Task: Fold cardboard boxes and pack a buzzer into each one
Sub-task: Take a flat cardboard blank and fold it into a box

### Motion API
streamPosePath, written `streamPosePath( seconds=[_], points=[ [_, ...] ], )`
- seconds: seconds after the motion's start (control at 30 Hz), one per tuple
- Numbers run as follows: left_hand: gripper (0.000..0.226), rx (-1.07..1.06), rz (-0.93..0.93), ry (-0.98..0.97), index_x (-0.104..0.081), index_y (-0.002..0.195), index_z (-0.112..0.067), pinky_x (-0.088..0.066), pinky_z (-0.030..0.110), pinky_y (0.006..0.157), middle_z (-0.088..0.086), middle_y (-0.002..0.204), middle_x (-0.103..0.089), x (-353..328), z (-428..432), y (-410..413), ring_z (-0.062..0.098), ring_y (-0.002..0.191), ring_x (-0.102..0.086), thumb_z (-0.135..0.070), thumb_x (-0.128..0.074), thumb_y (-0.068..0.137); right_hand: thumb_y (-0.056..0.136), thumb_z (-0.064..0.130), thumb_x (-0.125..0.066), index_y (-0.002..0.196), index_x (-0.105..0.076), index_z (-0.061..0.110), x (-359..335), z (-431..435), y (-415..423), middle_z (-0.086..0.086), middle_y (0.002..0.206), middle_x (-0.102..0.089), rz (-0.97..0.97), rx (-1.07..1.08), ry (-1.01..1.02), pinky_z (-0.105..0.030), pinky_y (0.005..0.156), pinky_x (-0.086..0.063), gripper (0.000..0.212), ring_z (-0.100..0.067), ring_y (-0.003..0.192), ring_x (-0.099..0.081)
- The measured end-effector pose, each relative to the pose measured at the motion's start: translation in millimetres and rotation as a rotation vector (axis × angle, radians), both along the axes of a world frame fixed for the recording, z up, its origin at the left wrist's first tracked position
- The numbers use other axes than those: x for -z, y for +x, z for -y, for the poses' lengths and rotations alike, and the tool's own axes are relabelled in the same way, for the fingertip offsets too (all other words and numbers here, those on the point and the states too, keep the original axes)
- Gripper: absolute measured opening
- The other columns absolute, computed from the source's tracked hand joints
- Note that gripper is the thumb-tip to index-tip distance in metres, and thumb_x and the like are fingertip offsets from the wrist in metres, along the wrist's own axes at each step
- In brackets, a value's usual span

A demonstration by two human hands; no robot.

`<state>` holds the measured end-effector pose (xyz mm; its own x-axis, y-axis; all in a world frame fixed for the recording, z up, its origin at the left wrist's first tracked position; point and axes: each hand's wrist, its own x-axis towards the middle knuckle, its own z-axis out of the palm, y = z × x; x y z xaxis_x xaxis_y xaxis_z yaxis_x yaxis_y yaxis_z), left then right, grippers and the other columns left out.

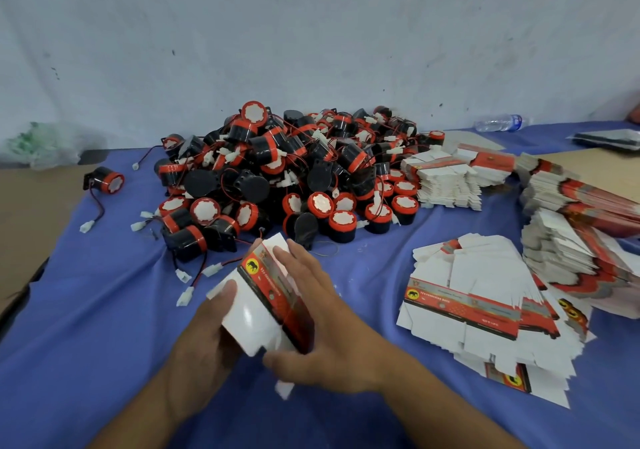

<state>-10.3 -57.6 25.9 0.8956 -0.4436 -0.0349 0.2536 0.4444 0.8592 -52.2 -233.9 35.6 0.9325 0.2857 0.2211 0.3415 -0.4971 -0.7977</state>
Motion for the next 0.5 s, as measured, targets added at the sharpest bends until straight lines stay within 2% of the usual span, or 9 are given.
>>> streamPosePath(
  seconds=[0.07,0.17,0.23,0.3,0.37,0.43,0.47,0.5],
  points=[
    [0.052,-0.011,-0.044,-0.068,-0.068,0.121,-0.017,-0.061,0.039,0.07,0.016,0.119,-0.069,-1,-3,4,0.032,0.102,-0.07,-0.044,-0.047,0.083,0.082,0.034,-0.07,0.15,-0.007,0.057,0,2,-1,0.031,0.16,0.001,-0.007,-0.009,0.074,-0.045,0.122,-0.021,0.096,0.003,0.15,0.002],
    [0.061,-0.003,-0.055,-0.094,-0.055,0.136,-0.011,-0.06,0.046,0.077,0.022,0.13,-0.06,-5,-8,7,0.038,0.111,-0.064,-0.041,-0.049,0.083,0.082,0.031,-0.064,0.146,-0.013,0.06,1,3,-1,0.029,0.158,-0.01,0.008,-0.012,0.133,-0.035,0.119,-0.026,0.087,0.007,0.147,-0.008],
    [0.059,0.027,-0.04,-0.089,-0.054,0.137,-0.012,-0.06,0.046,0.078,0.021,0.128,-0.063,-5,-7,6,0.039,0.11,-0.065,-0.038,-0.046,0.085,0.083,0.029,-0.061,0.148,-0.019,0.054,4,4,0,0.028,0.156,-0.018,-0.003,-0.011,0.183,-0.025,0.113,-0.032,0.082,0.008,0.144,-0.019],
    [0.055,0.037,-0.016,-0.103,-0.056,0.137,-0.018,-0.057,0.047,0.086,0.016,0.129,-0.064,-9,-5,5,0.037,0.113,-0.064,-0.037,-0.042,0.088,0.084,0.023,-0.06,0.149,-0.026,0.049,6,5,0,0.027,0.147,-0.034,-0.036,-0.006,0.275,-0.016,0.1,-0.042,0.077,0.003,0.136,-0.037],
    [0.05,0.081,0.014,-0.098,-0.059,0.134,-0.027,-0.054,0.046,0.092,0.011,0.132,-0.062,-11,-5,5,0.034,0.118,-0.062,-0.046,-0.048,0.09,0.084,0.022,-0.059,0.148,-0.031,0.046,7,5,2,0.029,0.137,-0.046,-0.046,0.003,0.343,-0.015,0.091,-0.047,0.074,0.0,0.128,-0.049],
    [0.062,0.12,-0.019,-0.086,-0.066,0.125,-0.031,-0.057,0.044,0.088,0.01,0.13,-0.064,-13,-7,5,0.033,0.115,-0.064,-0.063,-0.072,0.073,0.081,0.027,-0.059,0.146,-0.035,0.047,6,4,3,0.026,0.136,-0.049,-0.054,0.004,0.374,-0.019,0.089,-0.05,0.072,-0.005,0.124,-0.054],
    [0.07,0.116,-0.026,-0.076,-0.068,0.122,-0.03,-0.058,0.042,0.085,0.01,0.13,-0.064,-13,-7,5,0.032,0.114,-0.064,-0.066,-0.078,0.063,0.079,0.031,-0.059,0.144,-0.037,0.051,5,4,3,0.024,0.137,-0.049,-0.072,0.005,0.39,-0.023,0.089,-0.051,0.071,-0.009,0.123,-0.057],
    [0.069,0.112,-0.03,-0.075,-0.068,0.122,-0.031,-0.058,0.041,0.084,0.01,0.13,-0.064,-10,-9,7,0.032,0.115,-0.064,-0.066,-0.078,0.064,0.078,0.034,-0.059,0.142,-0.038,0.054,5,4,3,0.021,0.14,-0.048,-0.094,0.003,0.408,-0.026,0.09,-0.052,0.07,-0.012,0.122,-0.058]
  ],
)
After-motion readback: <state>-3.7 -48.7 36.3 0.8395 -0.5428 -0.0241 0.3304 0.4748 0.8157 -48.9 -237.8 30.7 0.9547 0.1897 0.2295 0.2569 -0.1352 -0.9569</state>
